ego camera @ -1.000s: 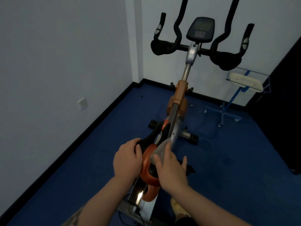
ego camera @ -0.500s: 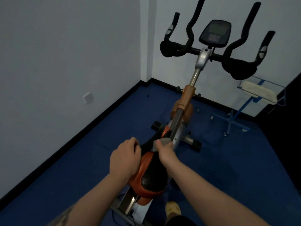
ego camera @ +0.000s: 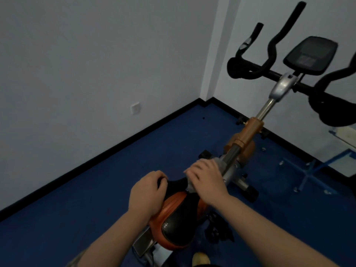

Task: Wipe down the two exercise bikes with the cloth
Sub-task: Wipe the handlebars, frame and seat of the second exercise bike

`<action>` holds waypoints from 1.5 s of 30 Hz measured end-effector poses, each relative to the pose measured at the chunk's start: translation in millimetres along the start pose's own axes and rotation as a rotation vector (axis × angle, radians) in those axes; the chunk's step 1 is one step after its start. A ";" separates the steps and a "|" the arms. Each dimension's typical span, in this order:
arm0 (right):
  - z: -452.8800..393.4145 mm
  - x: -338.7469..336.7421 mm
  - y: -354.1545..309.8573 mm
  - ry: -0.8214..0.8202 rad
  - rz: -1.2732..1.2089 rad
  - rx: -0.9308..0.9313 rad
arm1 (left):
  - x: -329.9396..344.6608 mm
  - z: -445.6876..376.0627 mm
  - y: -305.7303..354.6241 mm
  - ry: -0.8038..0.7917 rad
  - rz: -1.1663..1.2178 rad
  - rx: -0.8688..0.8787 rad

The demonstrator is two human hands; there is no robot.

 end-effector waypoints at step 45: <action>0.8 39.0 -77.3 -0.705 0.178 -0.495 | 25.0 121.8 -29.7 0.187 0.668 -0.658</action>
Point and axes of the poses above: each hand's wrist, its own z-axis away from the middle knuckle, its own x-axis out of the palm, y = z × x, the point moved 10 cm from there along -z, towards the middle knuckle, and after that the axes turned 12 degrees about y, right-handed, at the moved point
